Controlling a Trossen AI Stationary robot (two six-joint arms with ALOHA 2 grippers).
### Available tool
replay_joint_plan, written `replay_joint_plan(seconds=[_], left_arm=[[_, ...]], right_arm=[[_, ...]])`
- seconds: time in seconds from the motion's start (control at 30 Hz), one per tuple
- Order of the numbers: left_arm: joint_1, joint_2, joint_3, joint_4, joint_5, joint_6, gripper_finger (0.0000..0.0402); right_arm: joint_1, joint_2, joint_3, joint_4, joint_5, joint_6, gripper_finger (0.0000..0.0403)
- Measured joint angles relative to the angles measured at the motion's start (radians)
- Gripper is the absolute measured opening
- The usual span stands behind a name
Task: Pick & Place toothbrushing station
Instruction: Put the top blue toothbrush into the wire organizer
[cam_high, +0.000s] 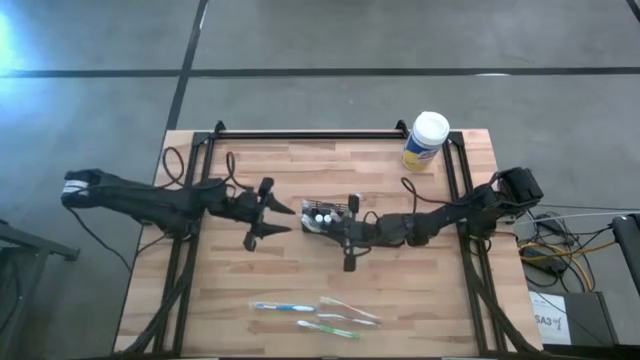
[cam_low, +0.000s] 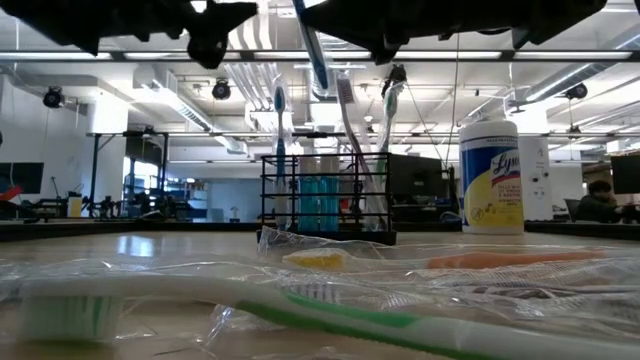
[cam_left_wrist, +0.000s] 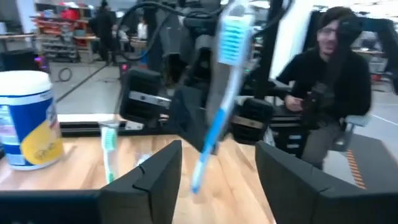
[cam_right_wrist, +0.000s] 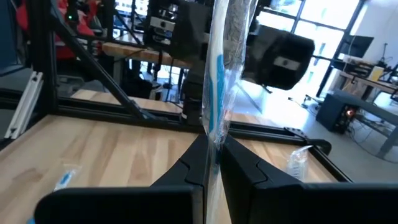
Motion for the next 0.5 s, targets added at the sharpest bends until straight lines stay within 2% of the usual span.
replay_joint_plan(seconds=[0.17,0.5], left_arm=[[0.000,0.088,0.073,-0.004,-0.049,0.000,0.0215],[-0.002,0.224,0.162,-0.004,-0.004,-0.002,0.0216]], right_arm=[[-0.001,0.000,0.000,0.000,0.000,0.002,0.0022],[0.000,0.000,0.000,0.000,0.000,0.003,0.0022]])
